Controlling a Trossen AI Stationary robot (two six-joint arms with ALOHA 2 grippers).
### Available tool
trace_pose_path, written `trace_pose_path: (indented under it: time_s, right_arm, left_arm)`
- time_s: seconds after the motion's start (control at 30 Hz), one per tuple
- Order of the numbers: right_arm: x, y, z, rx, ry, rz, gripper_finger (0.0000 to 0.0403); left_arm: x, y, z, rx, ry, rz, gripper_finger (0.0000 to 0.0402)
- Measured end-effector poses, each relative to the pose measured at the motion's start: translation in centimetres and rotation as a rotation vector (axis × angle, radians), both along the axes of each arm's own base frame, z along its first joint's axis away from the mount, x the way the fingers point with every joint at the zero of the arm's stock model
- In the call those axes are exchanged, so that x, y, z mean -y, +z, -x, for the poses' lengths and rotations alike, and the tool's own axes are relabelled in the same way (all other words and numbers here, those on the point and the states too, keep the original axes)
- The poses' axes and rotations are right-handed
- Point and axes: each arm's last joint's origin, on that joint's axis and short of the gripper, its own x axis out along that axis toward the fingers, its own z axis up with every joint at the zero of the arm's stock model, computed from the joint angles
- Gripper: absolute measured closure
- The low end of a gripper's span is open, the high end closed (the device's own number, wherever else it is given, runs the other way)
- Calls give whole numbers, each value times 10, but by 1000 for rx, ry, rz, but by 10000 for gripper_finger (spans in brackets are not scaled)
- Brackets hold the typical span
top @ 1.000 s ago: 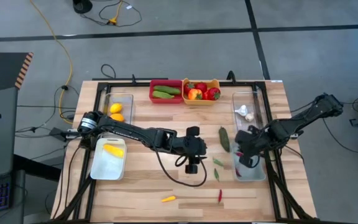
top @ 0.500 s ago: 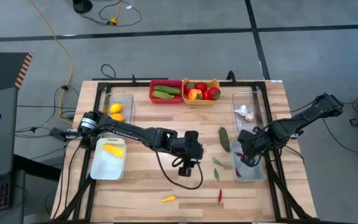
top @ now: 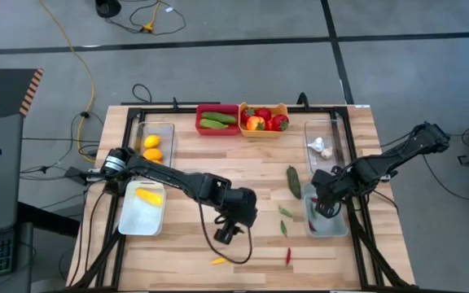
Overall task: Sort produce into baskets
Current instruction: Put the yellow corn into the white bin
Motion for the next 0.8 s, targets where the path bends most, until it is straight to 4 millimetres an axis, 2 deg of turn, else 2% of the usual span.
trace_pose_path:
  time_s: [0.27,0.43,0.63,0.8]
  right_arm:
    - [-1,1,-2,18,-61,-27,212]
    - [-2,2,-5,52,-87,-53,215]
    - [-5,4,-11,113,-73,-81,216]
    - [-7,5,-14,145,-72,-98,216]
  left_arm:
    - [28,-10,27,-204,-84,-56,228]
    - [43,-11,36,-295,41,5,228]
    - [34,-10,29,-365,333,142,228]
    - [31,-10,29,-379,314,152,228]
